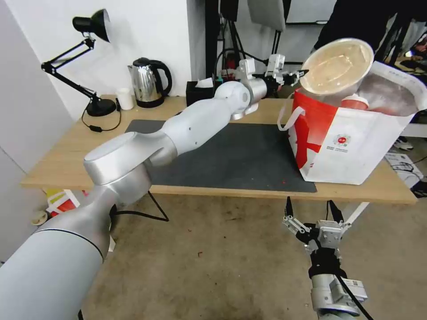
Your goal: Pick up the trash from the table and place it into the takeout bag.
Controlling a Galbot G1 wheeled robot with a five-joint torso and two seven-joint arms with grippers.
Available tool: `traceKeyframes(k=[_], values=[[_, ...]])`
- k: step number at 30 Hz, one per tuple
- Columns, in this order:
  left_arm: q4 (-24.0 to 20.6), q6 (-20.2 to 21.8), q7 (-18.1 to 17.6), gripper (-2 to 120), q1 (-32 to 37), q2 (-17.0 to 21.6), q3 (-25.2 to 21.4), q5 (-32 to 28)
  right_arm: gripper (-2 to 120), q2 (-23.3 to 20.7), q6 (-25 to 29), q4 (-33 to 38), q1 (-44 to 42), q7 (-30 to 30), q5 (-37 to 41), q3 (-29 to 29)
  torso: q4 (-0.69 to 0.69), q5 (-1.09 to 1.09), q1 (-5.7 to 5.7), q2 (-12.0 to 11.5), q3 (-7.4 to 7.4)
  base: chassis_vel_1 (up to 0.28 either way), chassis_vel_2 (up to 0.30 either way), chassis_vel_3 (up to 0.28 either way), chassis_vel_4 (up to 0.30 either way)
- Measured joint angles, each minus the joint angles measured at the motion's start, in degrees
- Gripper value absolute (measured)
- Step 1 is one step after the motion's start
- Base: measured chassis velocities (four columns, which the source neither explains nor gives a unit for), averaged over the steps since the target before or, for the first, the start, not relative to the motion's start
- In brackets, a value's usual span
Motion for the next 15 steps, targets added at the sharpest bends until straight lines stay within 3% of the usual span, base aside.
traceKeyframes(k=[15], values=[[0.1,1.2,-1.55,0,0.04,0.01,1.62,2.84,100,0.0,0.0,0.0,0.0,0.0,0.0,0.0,0.0,0.0,0.0,0.0,0.0,0.0,0.0,0.0,0.0]])
